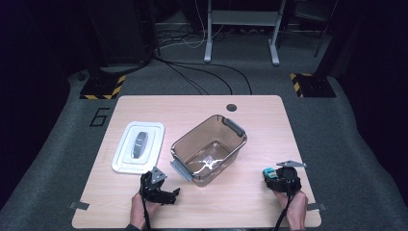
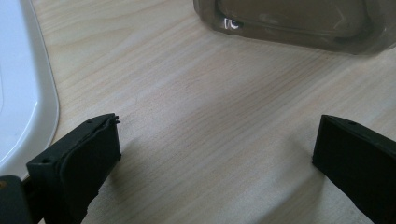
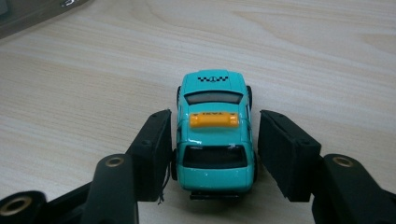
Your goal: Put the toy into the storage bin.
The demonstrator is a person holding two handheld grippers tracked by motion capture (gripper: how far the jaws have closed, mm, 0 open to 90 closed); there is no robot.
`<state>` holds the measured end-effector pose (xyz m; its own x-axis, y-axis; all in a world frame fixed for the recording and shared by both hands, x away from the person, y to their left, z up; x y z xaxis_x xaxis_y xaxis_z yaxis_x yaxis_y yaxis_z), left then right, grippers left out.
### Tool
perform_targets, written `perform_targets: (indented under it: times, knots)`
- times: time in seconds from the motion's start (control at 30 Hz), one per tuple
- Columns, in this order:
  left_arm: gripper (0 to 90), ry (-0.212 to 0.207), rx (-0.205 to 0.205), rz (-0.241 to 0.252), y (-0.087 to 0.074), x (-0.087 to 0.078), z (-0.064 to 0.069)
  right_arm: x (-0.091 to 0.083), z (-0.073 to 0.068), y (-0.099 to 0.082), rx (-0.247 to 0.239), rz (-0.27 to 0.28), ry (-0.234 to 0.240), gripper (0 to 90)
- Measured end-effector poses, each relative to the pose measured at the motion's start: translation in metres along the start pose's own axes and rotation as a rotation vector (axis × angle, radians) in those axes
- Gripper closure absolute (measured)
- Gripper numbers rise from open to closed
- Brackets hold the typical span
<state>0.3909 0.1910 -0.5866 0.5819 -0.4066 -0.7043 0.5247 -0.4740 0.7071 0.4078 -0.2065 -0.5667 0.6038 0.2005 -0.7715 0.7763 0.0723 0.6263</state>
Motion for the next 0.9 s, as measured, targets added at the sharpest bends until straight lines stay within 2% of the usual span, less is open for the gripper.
perform_targets:
  times: [0.17, 0.27, 0.33, 0.47, 0.6, 0.7, 0.9]
  knots:
    - [0.5, 0.004, -0.002, 0.002, 0.0001, 0.0002, 0.0000, 0.0023, -0.0008, -0.0023, 0.046, 0.007, -0.012, 47.3]
    - [0.5, 0.004, -0.002, 0.003, 0.0001, 0.0002, -0.0001, 0.0034, -0.0011, -0.0005, 0.045, 0.023, -0.020, 47.6]
    - [0.5, 0.001, 0.000, 0.001, 0.0000, 0.0001, -0.0001, 0.0040, -0.0005, 0.0010, 0.023, 0.032, -0.031, 46.7]
    - [0.5, -0.001, 0.001, 0.000, 0.0000, 0.0000, 0.0000, 0.0056, -0.0006, 0.0048, 0.014, 0.043, -0.041, 46.5]
    - [0.5, 0.003, -0.006, 0.003, 0.0001, 0.0003, 0.0004, 0.0069, -0.0023, 0.0057, 0.017, 0.042, -0.039, 51.6]
    - [0.5, 0.002, -0.006, 0.003, 0.0001, 0.0003, 0.0004, 0.0077, -0.0032, 0.0046, -0.016, 0.041, -0.062, 51.8]
    - [0.5, -0.002, -0.006, 0.001, 0.0000, 0.0001, 0.0006, 0.0077, -0.0037, 0.0046, -0.032, 0.036, -0.058, 52.5]
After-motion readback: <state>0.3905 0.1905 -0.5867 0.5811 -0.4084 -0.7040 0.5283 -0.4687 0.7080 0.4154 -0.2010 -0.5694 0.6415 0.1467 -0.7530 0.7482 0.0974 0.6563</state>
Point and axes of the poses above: each handheld gripper's, and its own axes: x roughly forward along the jaws, y roughly out of its top, z roughly to its right, the point moved 8 cm from there along x, roughly forward along the jaws, and after that the axes turned 4 degrees about x, right-handed, at the moved point
